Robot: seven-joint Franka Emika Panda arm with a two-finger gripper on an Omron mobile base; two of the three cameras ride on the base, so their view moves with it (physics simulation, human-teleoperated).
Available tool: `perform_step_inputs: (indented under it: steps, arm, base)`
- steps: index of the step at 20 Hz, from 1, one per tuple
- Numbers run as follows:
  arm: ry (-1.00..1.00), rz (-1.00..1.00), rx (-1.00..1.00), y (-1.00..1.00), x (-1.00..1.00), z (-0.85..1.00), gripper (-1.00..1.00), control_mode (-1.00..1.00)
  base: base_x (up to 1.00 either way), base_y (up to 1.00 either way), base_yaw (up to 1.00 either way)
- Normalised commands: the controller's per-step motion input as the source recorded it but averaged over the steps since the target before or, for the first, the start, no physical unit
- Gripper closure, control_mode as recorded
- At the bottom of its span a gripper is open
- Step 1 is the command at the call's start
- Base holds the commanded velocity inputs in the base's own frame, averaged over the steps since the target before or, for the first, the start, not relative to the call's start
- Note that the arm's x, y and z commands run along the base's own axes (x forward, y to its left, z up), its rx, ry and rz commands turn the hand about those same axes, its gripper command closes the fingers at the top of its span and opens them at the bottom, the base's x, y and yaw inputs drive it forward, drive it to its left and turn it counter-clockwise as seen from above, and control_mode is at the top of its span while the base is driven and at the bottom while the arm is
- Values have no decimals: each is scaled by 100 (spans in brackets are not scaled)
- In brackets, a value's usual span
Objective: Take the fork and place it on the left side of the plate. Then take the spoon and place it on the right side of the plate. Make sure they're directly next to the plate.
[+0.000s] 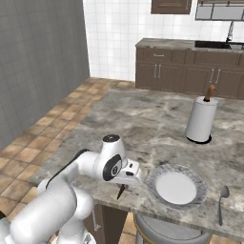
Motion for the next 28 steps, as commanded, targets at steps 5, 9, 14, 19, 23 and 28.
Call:
perform_step_inputs:
  steps: [5, 9, 14, 19, 23, 28]
  arm:
    - [0, -2, 0, -20, 23, -13, 100, -100]
    - [0, -1, 0, -5, 16, -11, 100, -100]
    - [0, 0, 0, -3, 16, -14, 100, -100]
    - [0, 0, 0, -3, 14, -16, 100, -100]
    - [0, 0, 0, -6, 12, -17, 100, -100]
    - [0, 0, 1, -9, 10, -13, 100, -100]
  base:
    - [0, 0, 0]
    - [0, 0, 0]
    - [0, 0, 0]
    - [0, 0, 0]
    - [0, 0, 0]
    - [0, 0, 0]
